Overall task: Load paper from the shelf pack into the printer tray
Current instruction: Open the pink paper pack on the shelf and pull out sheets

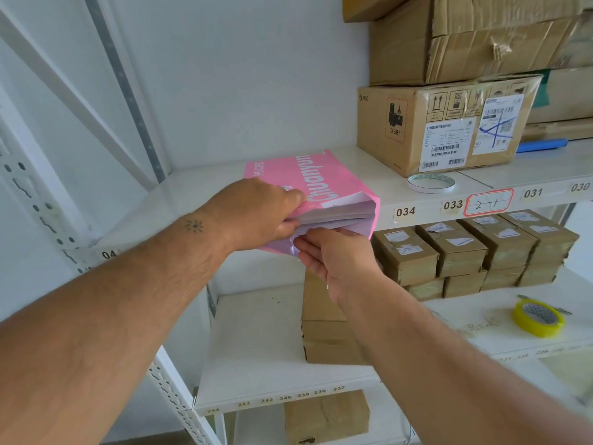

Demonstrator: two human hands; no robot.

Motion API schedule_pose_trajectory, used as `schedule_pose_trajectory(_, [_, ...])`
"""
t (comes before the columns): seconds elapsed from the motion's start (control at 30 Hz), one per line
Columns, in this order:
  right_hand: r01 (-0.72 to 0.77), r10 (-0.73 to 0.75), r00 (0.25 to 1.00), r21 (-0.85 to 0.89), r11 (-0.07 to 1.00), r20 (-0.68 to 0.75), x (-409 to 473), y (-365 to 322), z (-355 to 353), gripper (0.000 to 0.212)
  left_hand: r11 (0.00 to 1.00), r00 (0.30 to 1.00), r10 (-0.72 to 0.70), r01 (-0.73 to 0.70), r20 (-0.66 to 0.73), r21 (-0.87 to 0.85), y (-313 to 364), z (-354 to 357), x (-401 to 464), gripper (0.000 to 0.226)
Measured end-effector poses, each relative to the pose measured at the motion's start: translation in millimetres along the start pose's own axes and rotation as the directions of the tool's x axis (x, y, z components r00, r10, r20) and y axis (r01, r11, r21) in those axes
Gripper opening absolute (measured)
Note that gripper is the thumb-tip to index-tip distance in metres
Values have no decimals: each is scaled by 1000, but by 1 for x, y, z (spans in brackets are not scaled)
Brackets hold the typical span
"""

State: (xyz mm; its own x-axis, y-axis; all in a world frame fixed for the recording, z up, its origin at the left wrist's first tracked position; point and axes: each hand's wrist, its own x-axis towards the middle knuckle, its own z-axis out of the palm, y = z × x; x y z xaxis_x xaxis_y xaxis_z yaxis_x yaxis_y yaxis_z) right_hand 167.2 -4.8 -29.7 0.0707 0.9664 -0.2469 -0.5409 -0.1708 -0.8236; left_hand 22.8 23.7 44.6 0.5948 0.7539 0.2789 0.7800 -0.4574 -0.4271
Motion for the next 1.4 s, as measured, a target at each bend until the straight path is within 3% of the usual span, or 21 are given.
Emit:
schedule_pose_trajectory(0.2, [45,-43,987,6,999,-154,4,1,11,20,1000,1000,-17,18,-14,17,5,-1,1,34])
schedule_pose_trajectory(0.33, [31,-39,991,-60,998,-130,6,3,9,16,995,999,-8,13,-52,96,18,2,6,44])
schedule_pose_trajectory(0.53, [8,-21,995,-137,991,-97,11,-1,8,20,988,996,-4,18,-86,156,22,0,11,41])
schedule_pose_trajectory(0.83, [112,-149,977,-233,966,-151,-8,-6,15,29,992,997,-69,71,-19,104,20,-4,21,42])
schedule_pose_trajectory(1.03, [128,-170,980,-327,936,-103,-74,-5,-22,35,990,996,-80,75,39,118,16,-7,22,48])
schedule_pose_trajectory(1.23, [-22,13,999,-198,980,-47,-69,1,-36,18,994,996,-80,77,36,75,18,-1,19,46])
schedule_pose_trajectory(1.4, [32,-35,999,-181,983,-12,-60,-12,-29,15,994,993,-106,108,54,-28,17,-2,18,53])
